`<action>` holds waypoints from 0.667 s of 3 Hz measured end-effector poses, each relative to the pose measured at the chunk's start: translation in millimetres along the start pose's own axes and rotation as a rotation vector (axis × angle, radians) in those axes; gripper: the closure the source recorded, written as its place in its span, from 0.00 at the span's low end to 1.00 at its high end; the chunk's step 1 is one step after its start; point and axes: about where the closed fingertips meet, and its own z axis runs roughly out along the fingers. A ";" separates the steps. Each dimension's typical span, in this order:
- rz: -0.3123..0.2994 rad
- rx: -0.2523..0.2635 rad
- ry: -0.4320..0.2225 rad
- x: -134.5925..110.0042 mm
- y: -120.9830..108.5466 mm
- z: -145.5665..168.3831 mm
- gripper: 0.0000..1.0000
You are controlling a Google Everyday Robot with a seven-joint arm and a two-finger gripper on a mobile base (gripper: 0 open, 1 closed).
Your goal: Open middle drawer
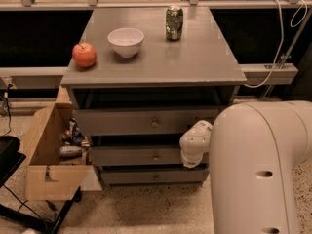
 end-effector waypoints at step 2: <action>0.000 0.000 0.000 0.0 -0.1 -0.5 0.04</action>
Offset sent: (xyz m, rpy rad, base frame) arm 0.0000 0.0000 0.0003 0.0000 0.0000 0.0000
